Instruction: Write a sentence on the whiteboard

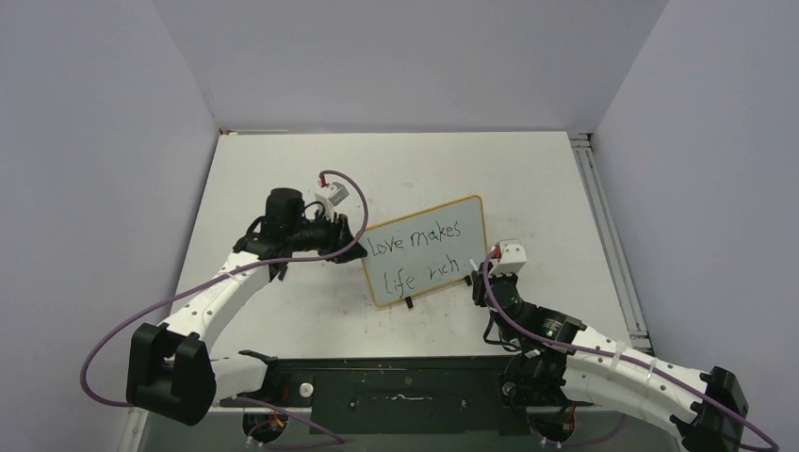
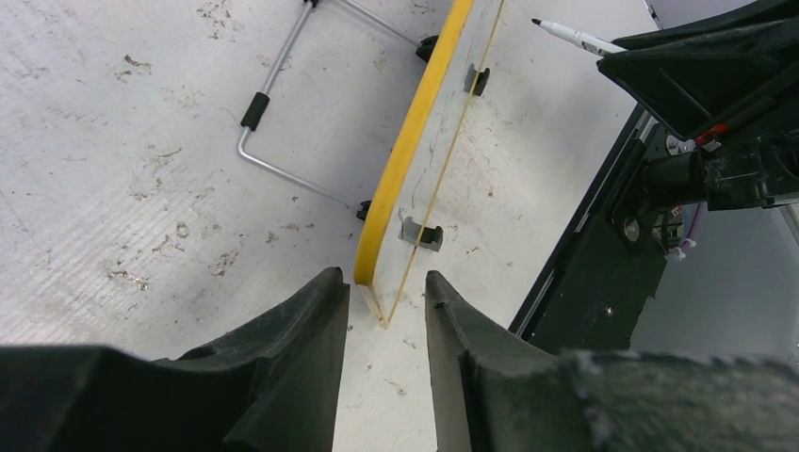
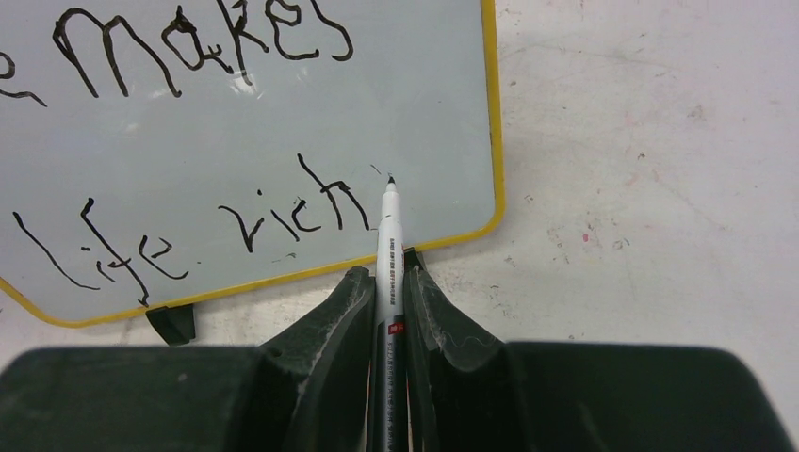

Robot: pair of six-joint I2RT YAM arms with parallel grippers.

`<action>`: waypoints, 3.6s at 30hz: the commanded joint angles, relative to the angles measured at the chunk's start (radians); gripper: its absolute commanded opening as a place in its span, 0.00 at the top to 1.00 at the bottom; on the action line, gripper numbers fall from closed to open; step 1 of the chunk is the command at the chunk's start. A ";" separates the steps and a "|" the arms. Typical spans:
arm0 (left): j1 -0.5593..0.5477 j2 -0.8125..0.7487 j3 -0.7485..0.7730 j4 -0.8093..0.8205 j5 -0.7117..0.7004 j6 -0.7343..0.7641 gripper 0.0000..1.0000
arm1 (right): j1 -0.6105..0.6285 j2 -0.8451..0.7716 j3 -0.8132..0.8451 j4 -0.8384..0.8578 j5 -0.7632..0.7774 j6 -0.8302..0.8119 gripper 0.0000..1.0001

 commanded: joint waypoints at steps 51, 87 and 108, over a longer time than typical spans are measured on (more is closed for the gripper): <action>0.465 0.277 0.030 -0.271 -0.649 -0.129 0.57 | -0.003 -0.301 0.049 0.170 0.051 -0.252 0.95; 0.330 0.283 0.054 -0.297 -0.782 -0.141 1.00 | -0.004 -0.290 0.044 0.177 0.060 -0.254 0.94; 0.044 -0.466 0.041 -0.186 -0.802 0.043 1.00 | -0.013 -0.094 0.264 0.069 -0.361 -0.203 0.95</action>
